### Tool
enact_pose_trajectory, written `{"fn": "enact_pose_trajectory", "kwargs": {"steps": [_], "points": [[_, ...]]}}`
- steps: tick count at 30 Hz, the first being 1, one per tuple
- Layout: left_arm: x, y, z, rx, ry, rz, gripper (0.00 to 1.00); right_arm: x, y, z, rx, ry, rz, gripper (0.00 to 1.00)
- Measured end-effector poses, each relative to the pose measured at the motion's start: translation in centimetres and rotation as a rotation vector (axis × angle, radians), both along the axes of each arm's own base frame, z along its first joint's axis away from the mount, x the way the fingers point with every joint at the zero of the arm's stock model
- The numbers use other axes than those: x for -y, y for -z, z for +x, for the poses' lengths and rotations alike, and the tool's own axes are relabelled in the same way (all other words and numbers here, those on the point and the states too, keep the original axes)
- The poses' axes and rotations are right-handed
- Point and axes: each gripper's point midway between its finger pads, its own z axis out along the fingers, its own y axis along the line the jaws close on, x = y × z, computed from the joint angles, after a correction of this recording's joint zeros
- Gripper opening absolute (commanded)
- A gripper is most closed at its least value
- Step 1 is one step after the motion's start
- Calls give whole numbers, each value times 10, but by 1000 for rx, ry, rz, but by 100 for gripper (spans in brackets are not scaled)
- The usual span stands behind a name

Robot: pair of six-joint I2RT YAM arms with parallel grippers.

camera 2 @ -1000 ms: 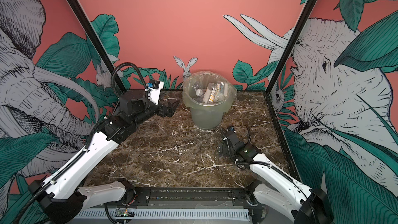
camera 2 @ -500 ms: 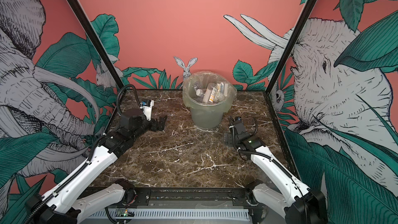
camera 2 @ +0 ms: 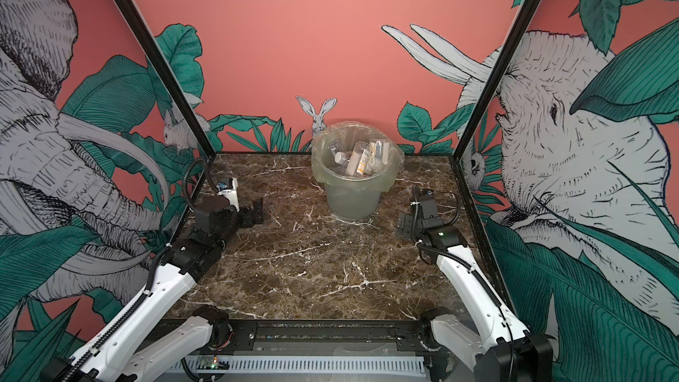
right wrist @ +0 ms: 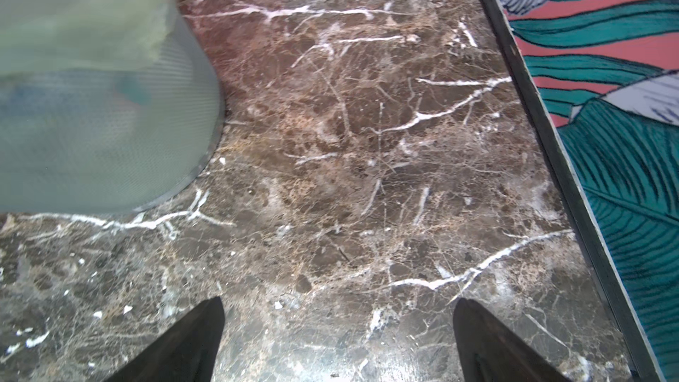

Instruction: Throw the plastic bottles in the bin

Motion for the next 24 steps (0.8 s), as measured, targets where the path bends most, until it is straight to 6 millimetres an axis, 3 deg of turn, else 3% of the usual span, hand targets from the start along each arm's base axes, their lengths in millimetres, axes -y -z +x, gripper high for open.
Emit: {"fn": "enact_pose_trajectory", "kwargs": {"steps": [6,14,19,24], "points": [[-28,7,8,28,-99,52,100,8,0,6,32,13,0,99],[-51,56,13,38,-119,176,100,9,2,8,103,-14,-21,100],[-74,60,23,70,-161,183,100,8,-3,16,137,-26,-29,100],[-78,103,28,34,-126,209,100,5,-1,24,158,-42,-33,99]]}}
